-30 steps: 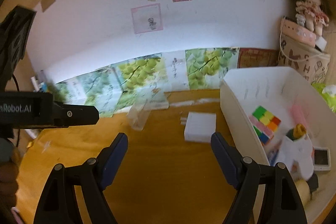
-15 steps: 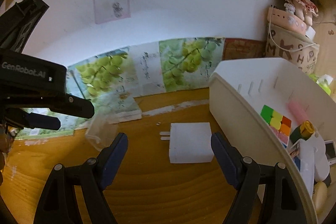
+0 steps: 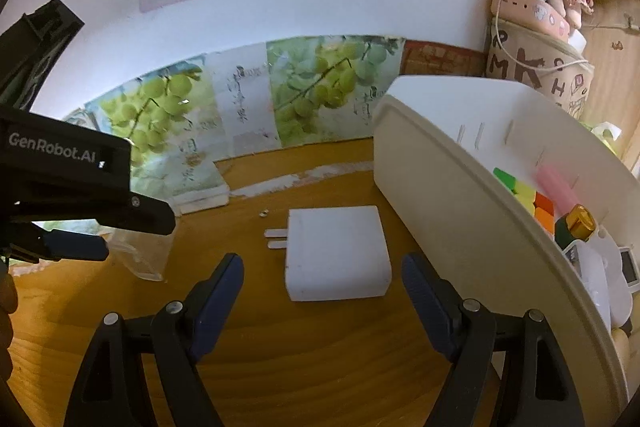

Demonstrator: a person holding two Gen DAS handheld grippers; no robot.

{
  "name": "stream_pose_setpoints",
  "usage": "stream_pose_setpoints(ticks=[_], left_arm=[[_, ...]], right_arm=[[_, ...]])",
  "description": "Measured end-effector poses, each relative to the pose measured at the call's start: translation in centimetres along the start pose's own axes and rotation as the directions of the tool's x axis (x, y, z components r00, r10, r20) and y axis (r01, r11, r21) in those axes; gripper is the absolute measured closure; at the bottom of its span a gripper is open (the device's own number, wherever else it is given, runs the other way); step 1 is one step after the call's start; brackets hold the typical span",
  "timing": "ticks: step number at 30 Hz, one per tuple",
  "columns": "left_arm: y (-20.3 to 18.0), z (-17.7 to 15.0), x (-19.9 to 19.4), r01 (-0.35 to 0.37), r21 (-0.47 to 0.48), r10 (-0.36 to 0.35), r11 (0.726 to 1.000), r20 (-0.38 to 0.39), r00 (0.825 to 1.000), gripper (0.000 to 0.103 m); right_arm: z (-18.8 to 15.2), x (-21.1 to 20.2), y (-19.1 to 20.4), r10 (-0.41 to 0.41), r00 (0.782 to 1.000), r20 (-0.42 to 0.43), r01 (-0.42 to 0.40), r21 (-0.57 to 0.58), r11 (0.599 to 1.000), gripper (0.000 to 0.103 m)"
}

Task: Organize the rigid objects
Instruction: 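Close left gripper on the clear plastic cup while right gripper lowers to the white charger, then close right gripper on the white charger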

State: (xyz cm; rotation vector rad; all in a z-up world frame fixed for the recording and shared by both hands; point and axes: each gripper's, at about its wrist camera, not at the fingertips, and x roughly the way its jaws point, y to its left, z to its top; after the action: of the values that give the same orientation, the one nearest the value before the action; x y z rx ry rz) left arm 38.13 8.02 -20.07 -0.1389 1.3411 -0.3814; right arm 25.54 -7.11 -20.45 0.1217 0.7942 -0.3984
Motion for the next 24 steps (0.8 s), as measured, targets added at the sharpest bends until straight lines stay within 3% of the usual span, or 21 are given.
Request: stream_pose_setpoints(ticks=[5, 9, 14, 19, 24], left_arm=[[0.1, 0.4, 1.0, 0.007, -0.018, -0.007, 1.000, -0.021, 1.000, 0.044], [0.1, 0.6, 1.7, 0.019, -0.036, -0.020, 0.999, -0.020, 1.000, 0.066], [1.3, 0.7, 1.7, 0.093, -0.087, -0.094, 0.992, -0.011, 0.995, 0.068], [2.2, 0.5, 0.8, 0.129, -0.105, -0.128, 0.986, 0.023, 0.992, 0.070], [3.3, -0.1, -0.6, 0.164, -0.115, -0.157, 0.980, 0.061, 0.986, 0.070]], right_arm=[[0.3, 1.1, -0.3, 0.007, 0.999, -0.042, -0.007, 0.019, 1.000, 0.021], [0.6, 1.5, 0.0, 0.022, 0.998, -0.053, -0.021, 0.013, 1.000, 0.021], [0.9, 2.1, 0.1, 0.032, 0.997, -0.075, -0.030, 0.017, 0.999, 0.024], [0.9, 2.7, 0.0, 0.001, 0.993, -0.115, 0.002, 0.024, 1.000, 0.045], [0.9, 2.5, 0.0, -0.002, 0.994, -0.112, 0.004, 0.020, 1.000, 0.047]])
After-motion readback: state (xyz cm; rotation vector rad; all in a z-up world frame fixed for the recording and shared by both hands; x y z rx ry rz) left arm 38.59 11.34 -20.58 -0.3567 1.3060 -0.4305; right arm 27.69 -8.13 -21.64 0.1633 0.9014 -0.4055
